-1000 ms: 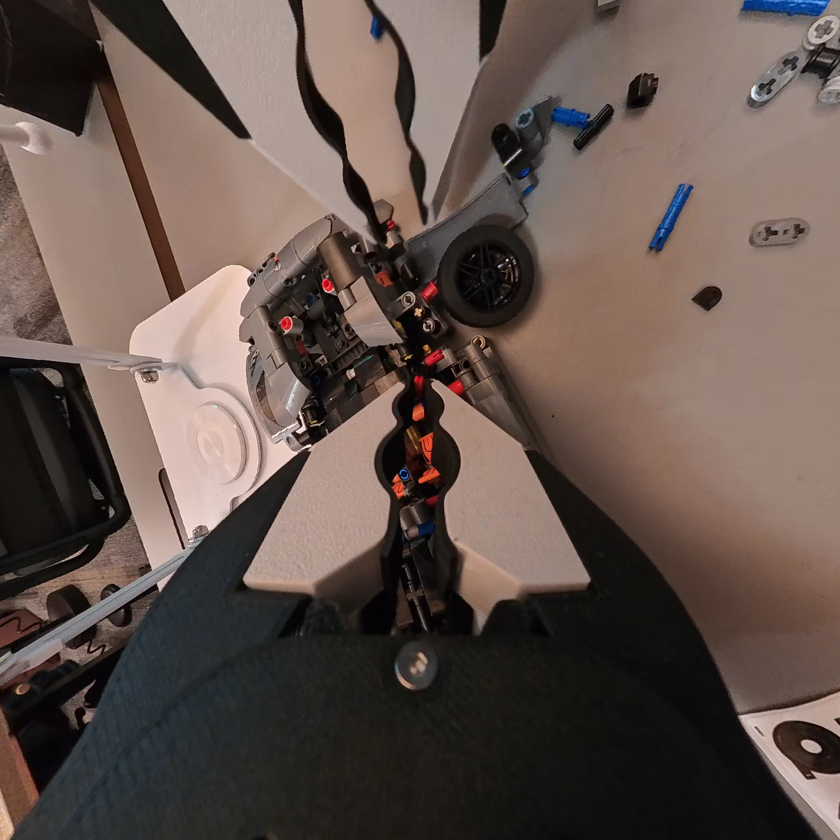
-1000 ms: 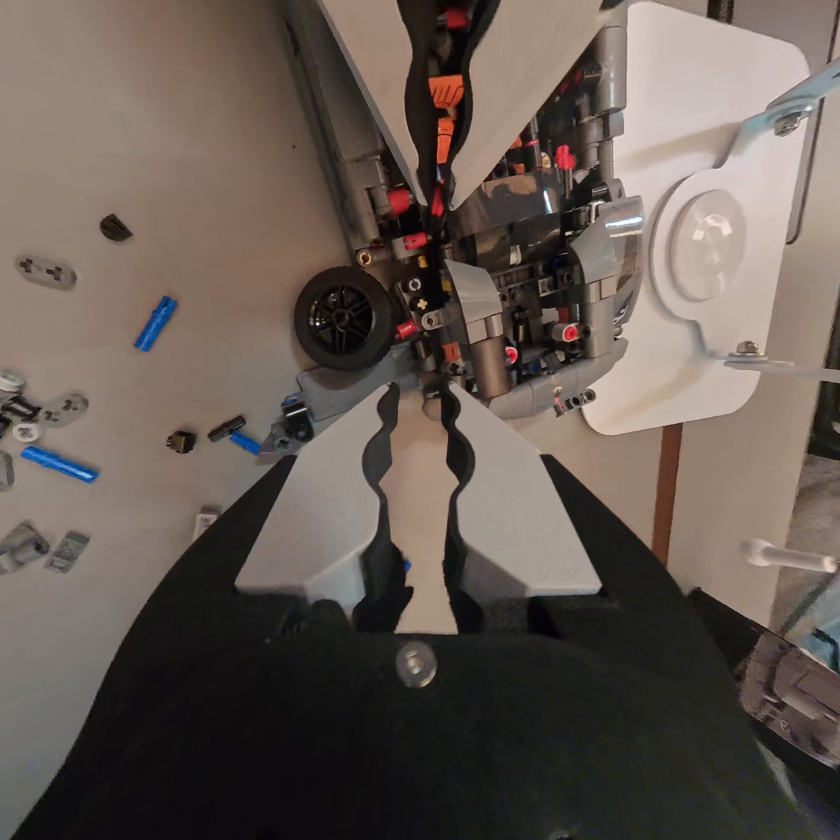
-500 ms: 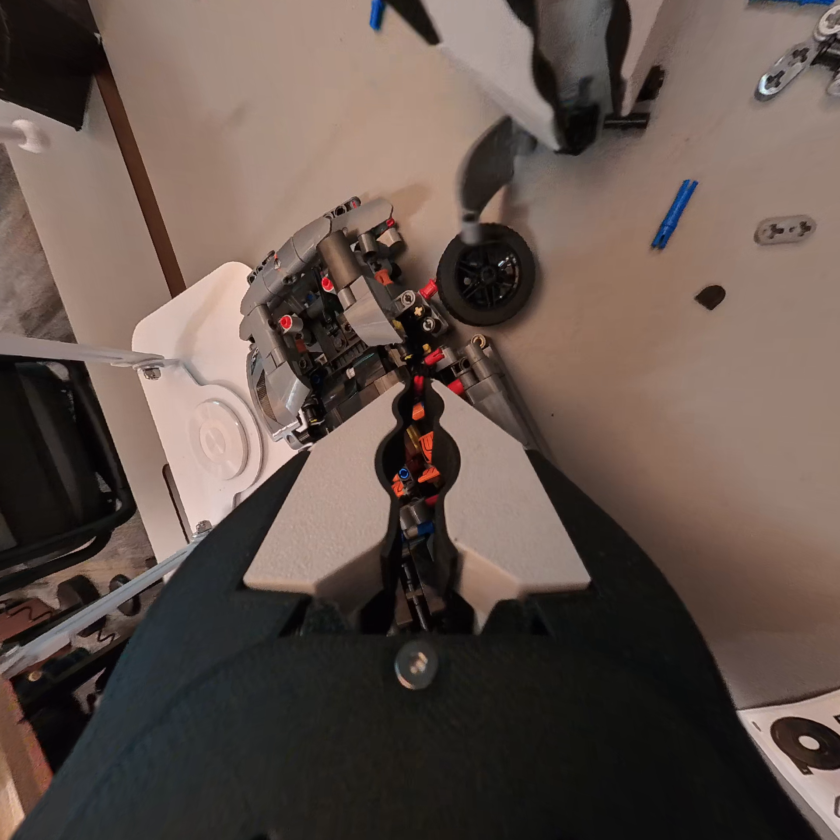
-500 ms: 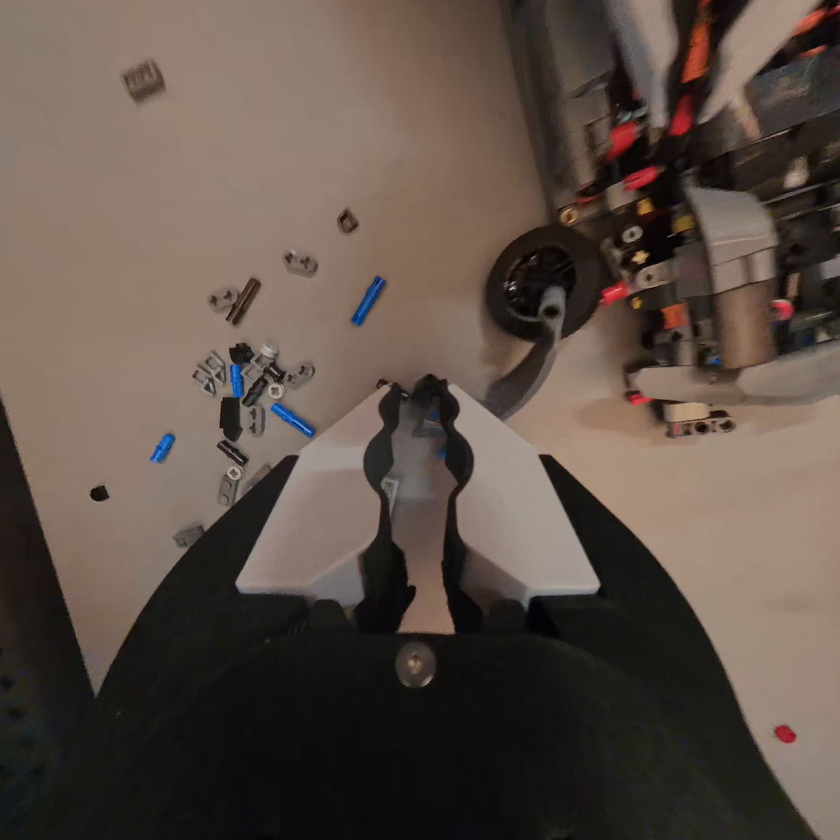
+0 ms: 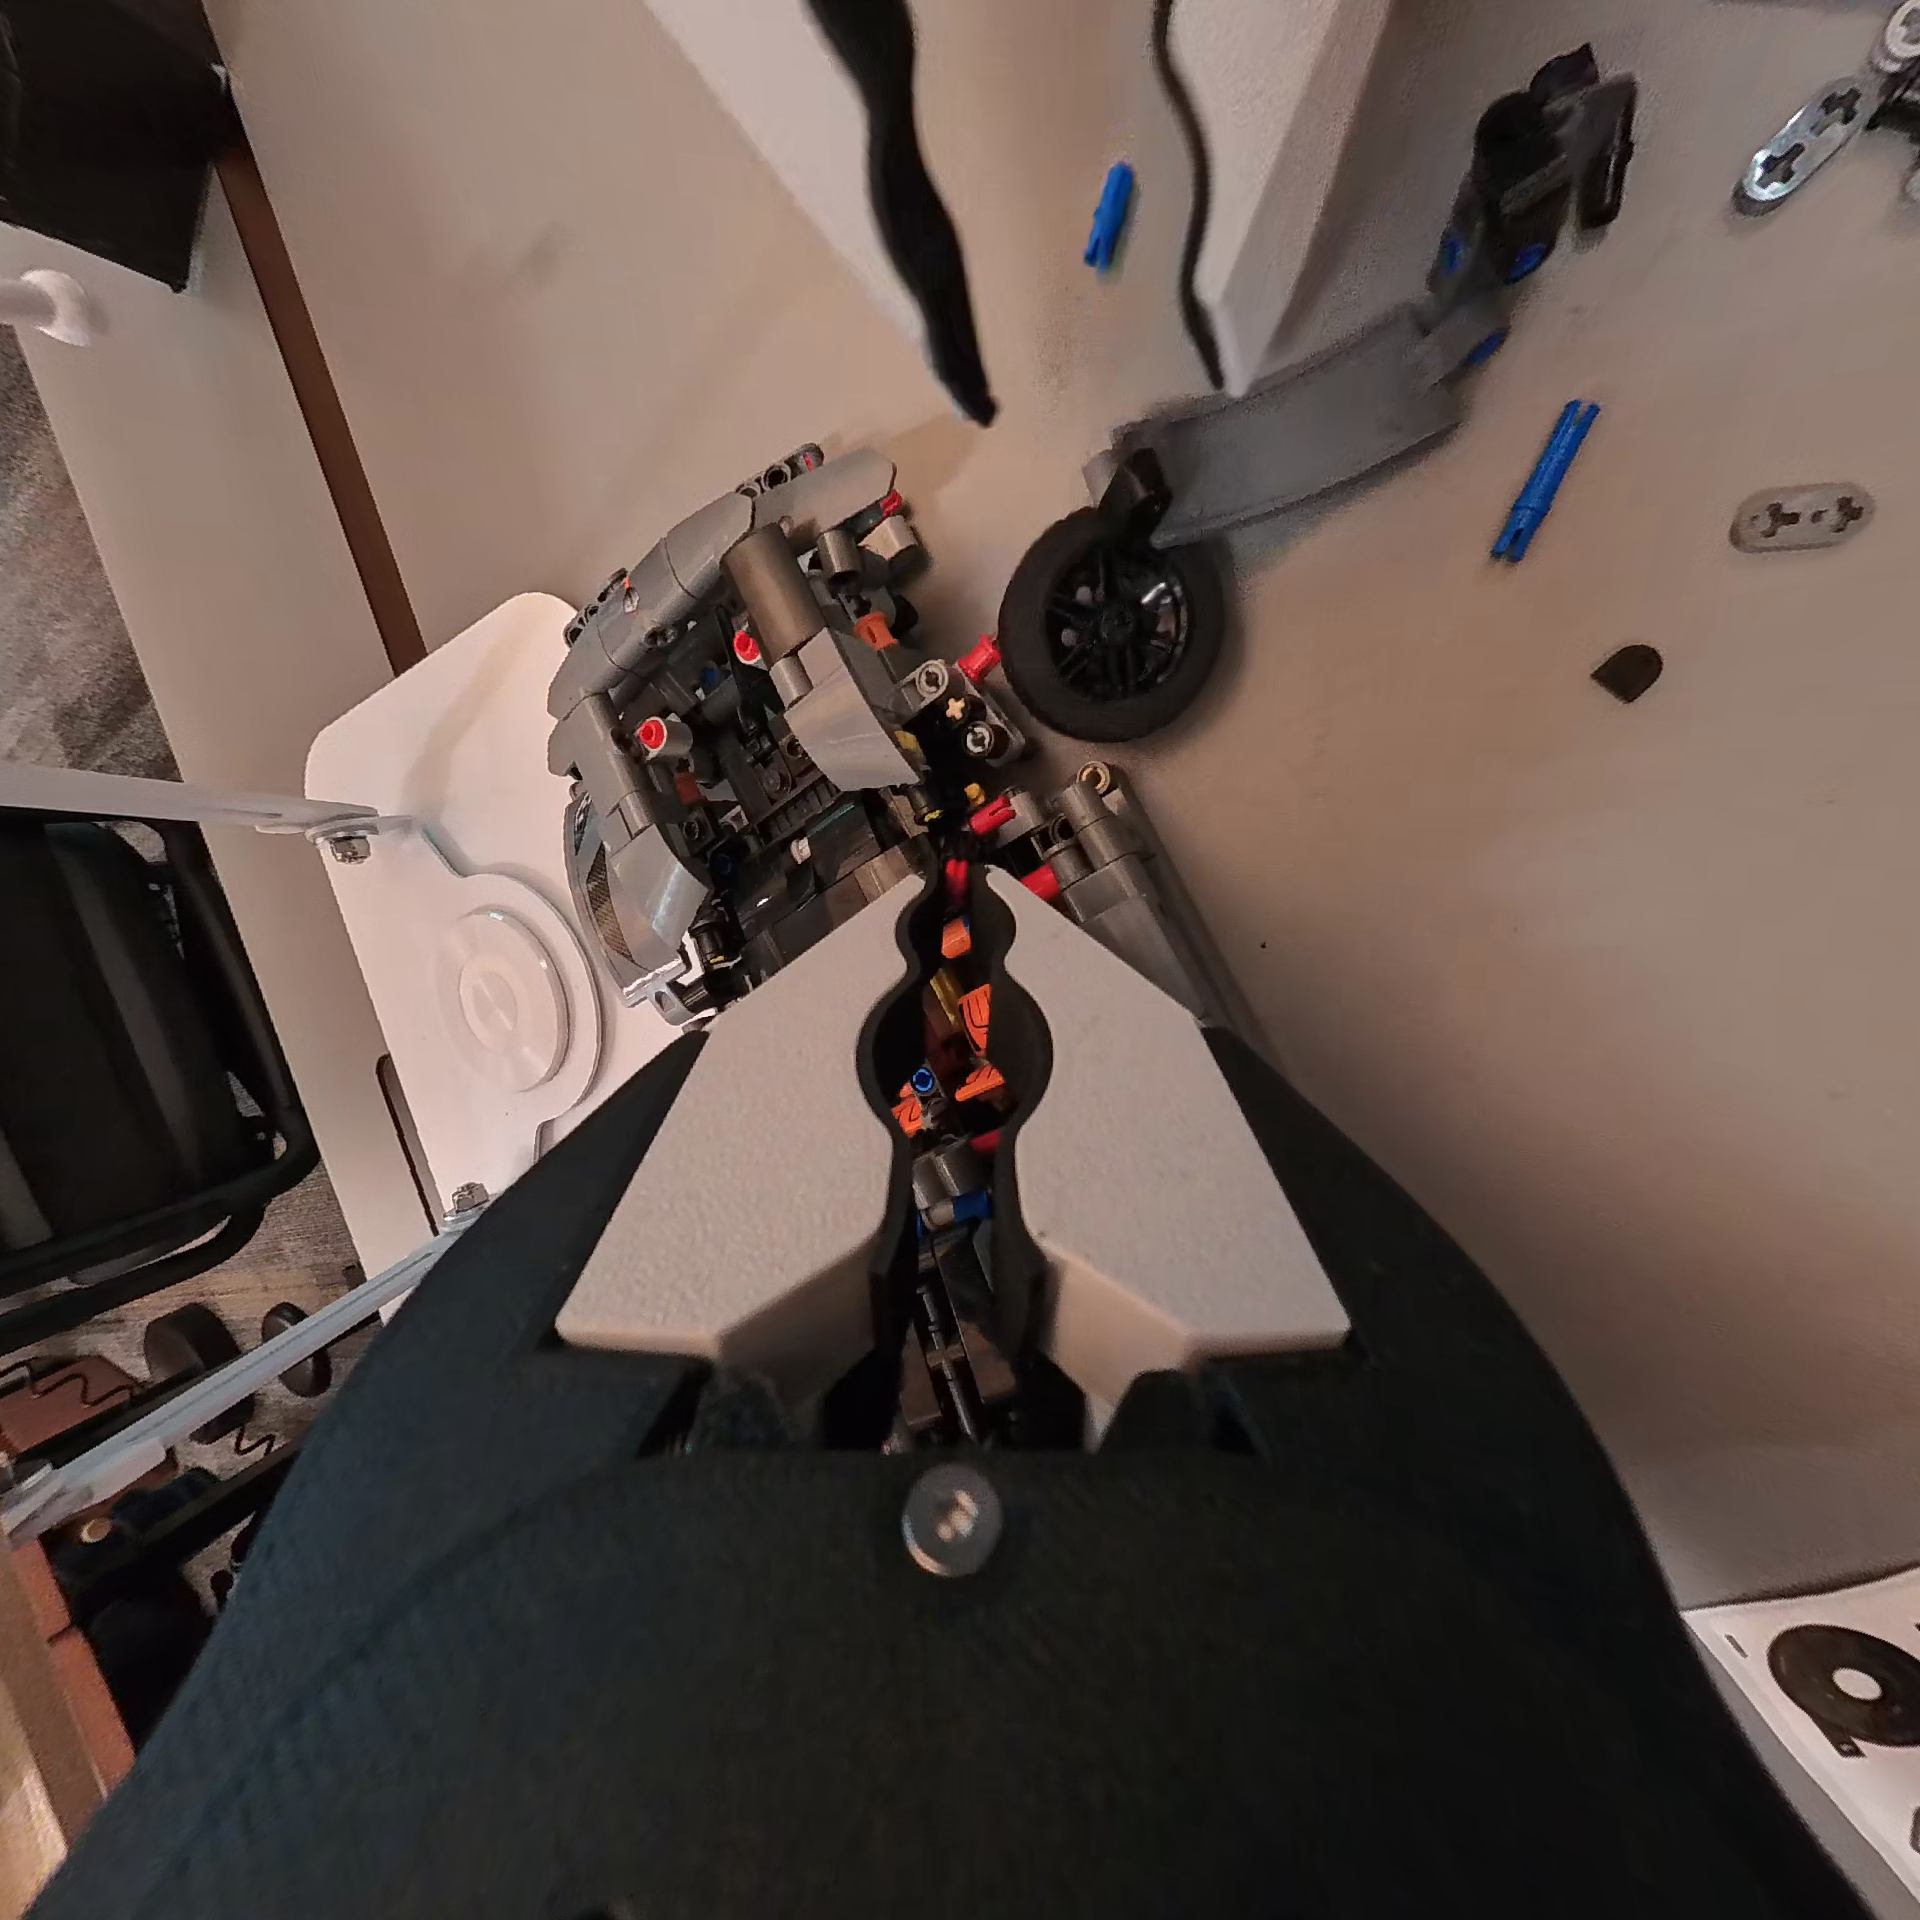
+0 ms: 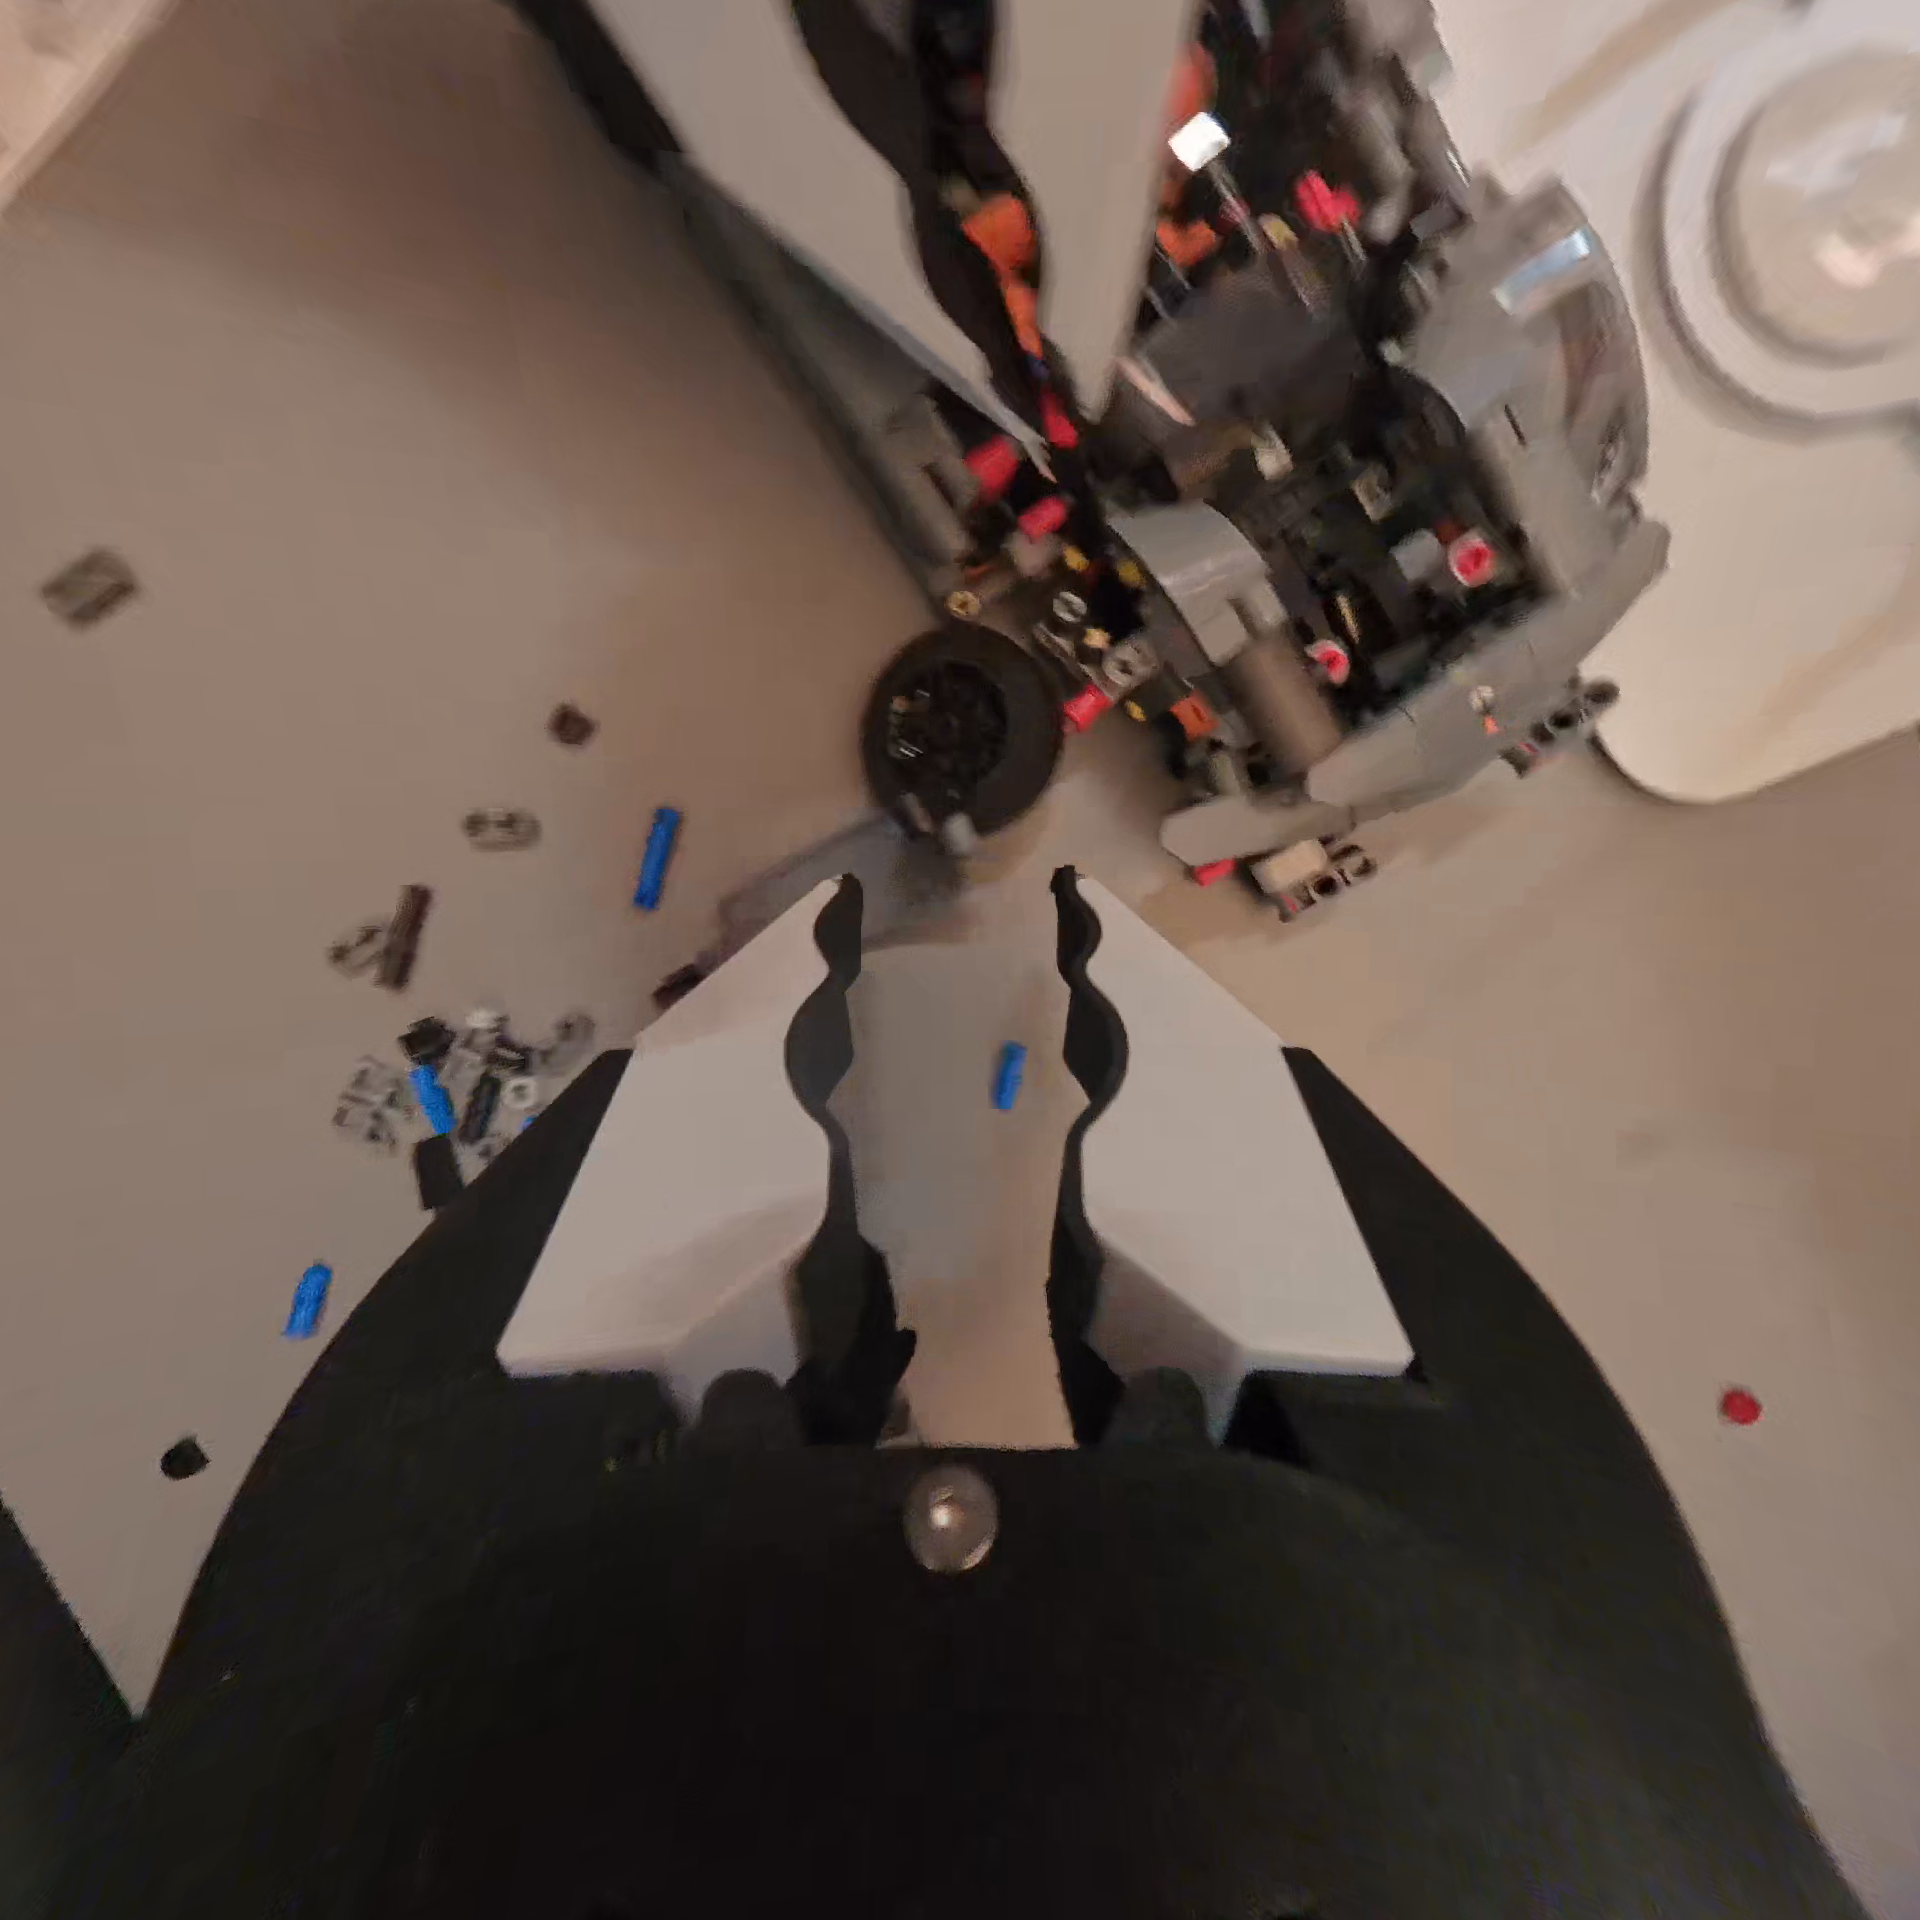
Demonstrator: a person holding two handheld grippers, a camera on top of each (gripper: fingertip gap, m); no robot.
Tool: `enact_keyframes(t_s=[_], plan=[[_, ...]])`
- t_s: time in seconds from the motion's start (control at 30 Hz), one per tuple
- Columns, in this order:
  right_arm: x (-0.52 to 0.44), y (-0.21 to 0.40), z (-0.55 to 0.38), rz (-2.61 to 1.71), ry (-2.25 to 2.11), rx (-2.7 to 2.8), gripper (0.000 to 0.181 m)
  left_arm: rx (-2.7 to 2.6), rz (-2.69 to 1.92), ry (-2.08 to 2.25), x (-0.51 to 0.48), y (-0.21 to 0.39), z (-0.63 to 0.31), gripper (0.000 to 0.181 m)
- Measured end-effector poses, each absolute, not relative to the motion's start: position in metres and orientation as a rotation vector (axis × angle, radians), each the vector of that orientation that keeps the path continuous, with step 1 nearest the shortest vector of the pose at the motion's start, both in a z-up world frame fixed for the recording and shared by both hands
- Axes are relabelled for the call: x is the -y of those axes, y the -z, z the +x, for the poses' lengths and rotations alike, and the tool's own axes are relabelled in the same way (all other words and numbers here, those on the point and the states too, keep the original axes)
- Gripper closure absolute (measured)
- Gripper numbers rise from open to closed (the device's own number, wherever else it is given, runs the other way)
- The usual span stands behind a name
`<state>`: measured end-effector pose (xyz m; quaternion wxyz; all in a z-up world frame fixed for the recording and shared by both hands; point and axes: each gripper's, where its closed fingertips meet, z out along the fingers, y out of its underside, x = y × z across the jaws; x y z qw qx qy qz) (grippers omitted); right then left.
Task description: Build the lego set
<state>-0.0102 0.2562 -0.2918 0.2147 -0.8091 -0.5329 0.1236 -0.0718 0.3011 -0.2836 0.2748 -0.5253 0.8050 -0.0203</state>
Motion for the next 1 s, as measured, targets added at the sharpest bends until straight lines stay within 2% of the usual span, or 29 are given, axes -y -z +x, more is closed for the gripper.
enact_keyframes(t_s=[0.13, 0.23, 0.27, 0.37, 0.53, 0.6, 0.7, 0.8, 1.0], plan=[[-0.26, 0.309, -0.013, -2.309, -0.515, 1.403, 0.146, -2.165, -1.411, 0.053, -0.301, 0.284, -0.072, 0.18], [-0.257, 0.314, -0.016, -2.348, -0.646, 1.353, 0.158, -2.165, -1.407, 0.048, -0.301, 0.284, -0.072, 0.18], [-0.255, 0.315, -0.018, -2.34, -0.68, 1.356, 0.169, -2.165, -1.403, 0.039, -0.301, 0.283, -0.072, 0.18], [-0.251, 0.307, -0.02, -2.316, -0.741, 1.357, 0.175, -2.169, -1.403, 0.006, -0.301, 0.284, -0.073, 0.177], [-0.25, 0.275, -0.017, -2.183, -0.557, 1.438, 0.177, -2.094, -1.44, -0.024, -0.305, 0.273, -0.068, 0.136], [-0.253, 0.26, -0.017, -2.099, -0.41, 1.472, 0.177, -2.077, -1.44, 0.0, -0.302, 0.266, -0.065, 0.129], [-0.253, 0.236, -0.022, -1.989, -0.294, 1.477, 0.177, -2.04, -1.408, 0.091, -0.289, 0.249, -0.055, 0.132], [-0.252, 0.222, -0.024, -1.945, -0.272, 1.468, 0.177, -2.001, -1.297, 0.247, -0.265, 0.227, -0.034, 0.147], [-0.251, 0.205, -0.022, -1.951, -0.374, 1.39, 0.177, -1.958, -1.189, 0.151, -0.26, 0.214, -0.02, 0.166]])
